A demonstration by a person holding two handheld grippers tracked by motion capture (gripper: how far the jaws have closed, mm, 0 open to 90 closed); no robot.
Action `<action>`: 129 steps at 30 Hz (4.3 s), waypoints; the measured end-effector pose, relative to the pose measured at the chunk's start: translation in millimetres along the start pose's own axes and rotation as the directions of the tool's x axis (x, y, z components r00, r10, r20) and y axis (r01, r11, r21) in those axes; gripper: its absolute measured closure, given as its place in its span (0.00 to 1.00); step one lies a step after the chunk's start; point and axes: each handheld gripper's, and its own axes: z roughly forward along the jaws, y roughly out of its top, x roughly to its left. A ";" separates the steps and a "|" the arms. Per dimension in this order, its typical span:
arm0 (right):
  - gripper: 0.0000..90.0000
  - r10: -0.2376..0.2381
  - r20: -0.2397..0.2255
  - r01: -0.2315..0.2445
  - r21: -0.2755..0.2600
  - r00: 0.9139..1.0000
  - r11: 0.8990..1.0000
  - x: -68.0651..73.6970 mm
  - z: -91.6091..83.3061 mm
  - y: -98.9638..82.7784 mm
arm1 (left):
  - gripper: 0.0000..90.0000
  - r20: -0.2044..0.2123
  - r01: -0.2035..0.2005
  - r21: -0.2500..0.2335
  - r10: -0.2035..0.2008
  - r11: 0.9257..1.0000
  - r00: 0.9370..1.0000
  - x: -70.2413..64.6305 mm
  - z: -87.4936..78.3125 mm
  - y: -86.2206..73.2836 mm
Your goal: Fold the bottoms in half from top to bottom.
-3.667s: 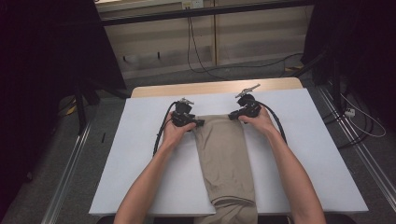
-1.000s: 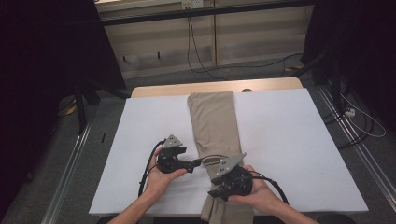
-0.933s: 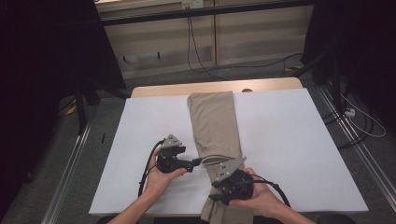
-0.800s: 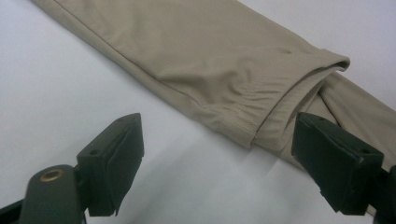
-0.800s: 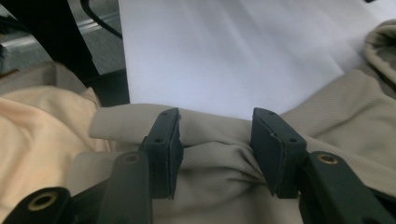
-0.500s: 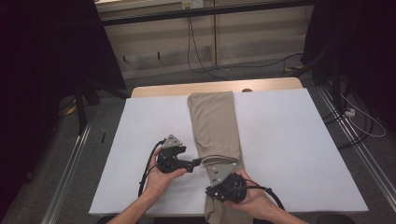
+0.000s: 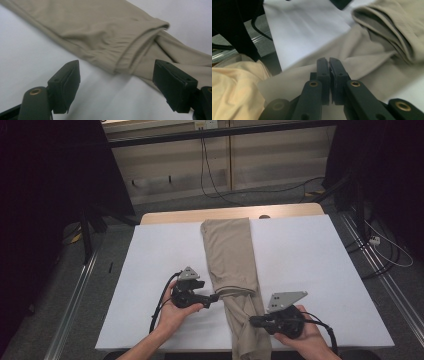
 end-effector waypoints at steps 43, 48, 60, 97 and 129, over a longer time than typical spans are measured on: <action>0.99 0.005 -0.121 0.000 0.048 0.993 0.999 29.2 26.1 16.6 | 0.29 0.053 -0.053 0.020 0.051 0.998 0.997 -12.1 2.2 1.8; 0.86 0.043 -0.183 -0.023 0.107 0.982 0.994 37.0 47.4 13.0 | 0.32 0.064 -0.058 0.027 0.056 0.998 0.996 -13.5 0.1 1.0; 0.75 0.100 0.125 -0.112 0.093 0.987 0.989 -41.2 24.7 2.6 | 0.66 0.172 -0.151 0.048 0.140 0.987 0.975 -38.9 4.2 -3.2; 0.73 0.103 0.055 -0.106 0.042 0.993 0.994 -19.3 -6.5 -20.0 | 0.66 0.132 -0.130 0.078 0.119 0.988 0.984 -41.1 -1.1 -8.6; 0.59 -0.014 0.136 0.007 0.054 0.991 0.999 -92.2 50.1 36.9 | 0.67 -0.014 -0.180 0.066 0.182 0.981 0.983 0.8 32.7 20.9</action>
